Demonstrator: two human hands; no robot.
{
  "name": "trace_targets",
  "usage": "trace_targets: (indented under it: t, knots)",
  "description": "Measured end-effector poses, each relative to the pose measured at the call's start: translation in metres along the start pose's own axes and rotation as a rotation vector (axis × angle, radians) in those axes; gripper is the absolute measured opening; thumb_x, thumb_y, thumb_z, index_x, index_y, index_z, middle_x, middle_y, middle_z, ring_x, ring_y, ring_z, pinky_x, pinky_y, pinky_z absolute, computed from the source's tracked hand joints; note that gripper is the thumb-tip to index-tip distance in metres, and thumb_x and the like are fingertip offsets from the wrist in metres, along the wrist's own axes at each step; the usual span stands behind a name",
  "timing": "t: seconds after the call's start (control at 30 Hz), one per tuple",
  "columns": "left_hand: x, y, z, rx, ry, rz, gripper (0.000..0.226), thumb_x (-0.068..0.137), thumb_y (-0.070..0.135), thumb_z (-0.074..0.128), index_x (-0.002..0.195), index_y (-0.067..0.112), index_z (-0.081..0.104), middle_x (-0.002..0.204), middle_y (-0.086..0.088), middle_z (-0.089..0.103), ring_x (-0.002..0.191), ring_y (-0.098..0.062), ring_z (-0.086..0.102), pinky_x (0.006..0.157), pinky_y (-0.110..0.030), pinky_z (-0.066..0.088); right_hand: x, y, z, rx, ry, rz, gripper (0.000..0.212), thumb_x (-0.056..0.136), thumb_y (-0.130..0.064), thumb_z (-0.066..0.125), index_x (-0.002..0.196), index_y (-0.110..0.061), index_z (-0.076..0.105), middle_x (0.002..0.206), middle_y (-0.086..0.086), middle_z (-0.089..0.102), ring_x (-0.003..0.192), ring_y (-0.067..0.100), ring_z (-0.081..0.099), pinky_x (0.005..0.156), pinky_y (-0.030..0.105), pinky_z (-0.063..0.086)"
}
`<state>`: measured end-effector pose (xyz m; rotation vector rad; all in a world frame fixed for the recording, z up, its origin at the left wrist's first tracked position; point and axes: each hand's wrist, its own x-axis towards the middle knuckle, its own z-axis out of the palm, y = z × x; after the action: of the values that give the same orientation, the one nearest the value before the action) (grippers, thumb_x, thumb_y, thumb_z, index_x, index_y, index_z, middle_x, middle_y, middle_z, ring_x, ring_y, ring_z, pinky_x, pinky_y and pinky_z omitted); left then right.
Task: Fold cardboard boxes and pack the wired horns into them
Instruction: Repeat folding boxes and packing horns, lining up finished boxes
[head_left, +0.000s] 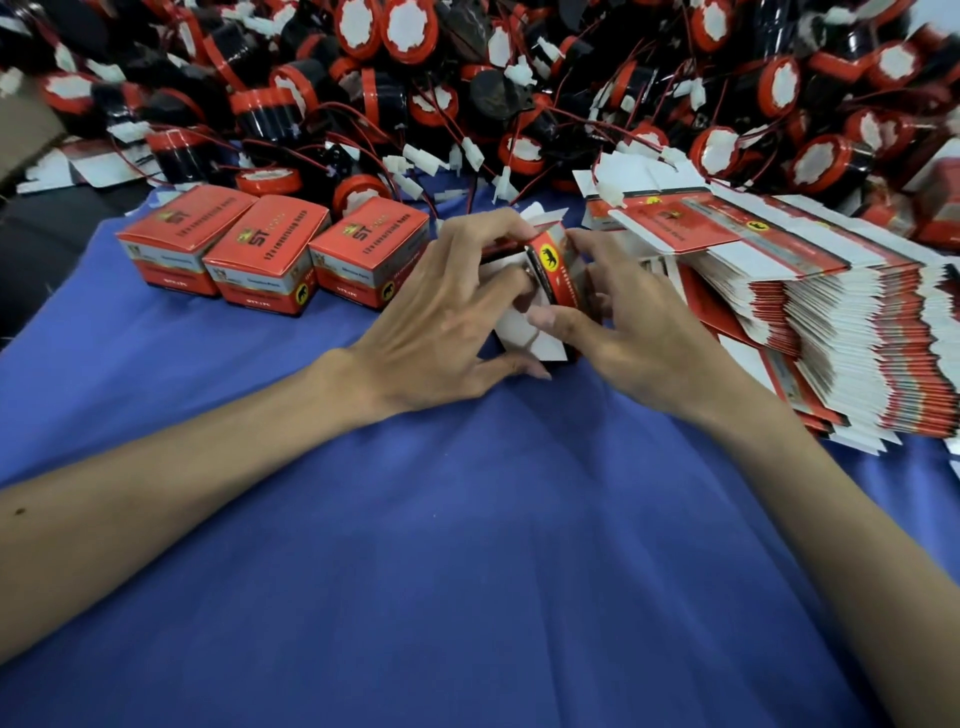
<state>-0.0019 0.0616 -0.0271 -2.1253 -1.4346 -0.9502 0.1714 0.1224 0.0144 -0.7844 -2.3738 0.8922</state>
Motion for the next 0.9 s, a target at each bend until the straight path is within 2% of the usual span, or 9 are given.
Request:
trace_targets:
  t: [0.27, 0.37, 0.47, 0.6, 0.67, 0.73, 0.8, 0.87, 0.9]
  knots:
    - [0.0, 0.0, -0.002, -0.045, 0.029, -0.014, 0.054, 0.084, 0.05, 0.066, 0.087, -0.004, 0.061, 0.122, -0.001, 0.028, 0.113, -0.028, 0.038, 0.092, -0.016, 0.035, 0.002, -0.001, 0.001, 0.03, 0.068, 0.035, 0.059, 0.081, -0.027, 0.076, 0.129, -0.013, 0.044, 0.082, -0.01, 0.062, 0.069, 0.004, 0.057, 0.068, 0.028, 0.045]
    - [-0.001, -0.002, -0.001, -0.088, 0.037, -0.009, 0.048, 0.084, 0.046, 0.069, 0.086, -0.002, 0.062, 0.121, -0.002, 0.029, 0.114, -0.027, 0.039, 0.096, -0.005, 0.03, 0.001, -0.003, 0.002, 0.102, 0.095, 0.063, 0.059, 0.077, -0.024, 0.08, 0.127, -0.014, 0.048, 0.094, -0.003, 0.067, 0.084, 0.012, 0.065, 0.079, 0.034, 0.053]
    - [-0.003, -0.005, 0.0, -0.109, 0.035, 0.023, 0.043, 0.083, 0.043, 0.073, 0.085, 0.001, 0.064, 0.122, -0.003, 0.03, 0.115, -0.027, 0.039, 0.098, -0.005, 0.029, 0.0, -0.004, 0.001, 0.142, 0.103, 0.057, 0.05, 0.073, -0.018, 0.082, 0.114, -0.015, 0.053, 0.095, -0.002, 0.07, 0.084, 0.01, 0.068, 0.082, 0.031, 0.055]
    - [-0.003, -0.007, 0.002, -0.19, 0.08, 0.053, 0.037, 0.082, 0.037, 0.077, 0.102, 0.012, 0.058, 0.126, -0.004, 0.031, 0.124, -0.027, 0.037, 0.103, -0.018, 0.037, 0.001, 0.001, 0.0, 0.212, 0.143, 0.046, 0.045, 0.069, -0.014, 0.084, 0.1, -0.02, 0.053, 0.085, -0.006, 0.071, 0.072, 0.006, 0.068, 0.068, 0.024, 0.056]
    - [-0.002, -0.006, 0.001, -0.27, 0.152, 0.053, 0.047, 0.081, 0.034, 0.077, 0.115, 0.016, 0.049, 0.128, -0.006, 0.033, 0.129, -0.023, 0.034, 0.105, -0.028, 0.038, 0.001, 0.004, -0.001, 0.075, 0.222, 0.022, 0.046, 0.067, -0.016, 0.086, 0.099, -0.016, 0.053, 0.082, -0.004, 0.068, 0.067, 0.008, 0.064, 0.061, 0.021, 0.05]
    - [0.0, -0.005, 0.0, -0.413, 0.175, -0.044, 0.057, 0.082, 0.036, 0.072, 0.125, 0.015, 0.041, 0.13, -0.006, 0.03, 0.132, -0.029, 0.033, 0.107, -0.039, 0.04, 0.0, 0.007, 0.003, -0.283, 0.298, -0.157, 0.042, 0.062, -0.007, 0.085, 0.095, -0.005, 0.058, 0.07, 0.006, 0.064, 0.059, 0.022, 0.056, 0.057, 0.023, 0.04]
    - [0.001, -0.005, -0.002, -0.548, 0.08, -0.234, 0.07, 0.08, 0.041, 0.069, 0.133, 0.014, 0.032, 0.136, -0.008, 0.024, 0.135, -0.032, 0.032, 0.107, -0.044, 0.041, -0.002, 0.005, 0.015, -0.626, 0.282, -0.336, 0.039, 0.052, 0.005, 0.081, 0.084, 0.002, 0.06, 0.06, 0.016, 0.062, 0.052, 0.036, 0.057, 0.065, 0.031, 0.046]
    - [0.001, -0.007, -0.003, -0.647, -0.087, -0.378, 0.077, 0.077, 0.046, 0.068, 0.134, 0.02, 0.022, 0.138, -0.004, 0.028, 0.133, -0.022, 0.037, 0.11, -0.038, 0.038, -0.004, -0.001, 0.025, -0.745, 0.185, -0.369, 0.035, 0.05, 0.006, 0.076, 0.08, 0.001, 0.058, 0.056, 0.017, 0.06, 0.051, 0.037, 0.06, 0.073, 0.042, 0.051]
    - [0.001, -0.008, -0.003, -0.7, -0.155, -0.412, 0.078, 0.077, 0.045, 0.069, 0.134, 0.024, 0.02, 0.136, 0.001, 0.031, 0.13, -0.013, 0.04, 0.109, -0.032, 0.037, -0.003, -0.003, 0.025, -0.758, 0.133, -0.359, 0.033, 0.053, 0.005, 0.074, 0.081, 0.001, 0.057, 0.055, 0.017, 0.059, 0.052, 0.038, 0.059, 0.069, 0.04, 0.049]
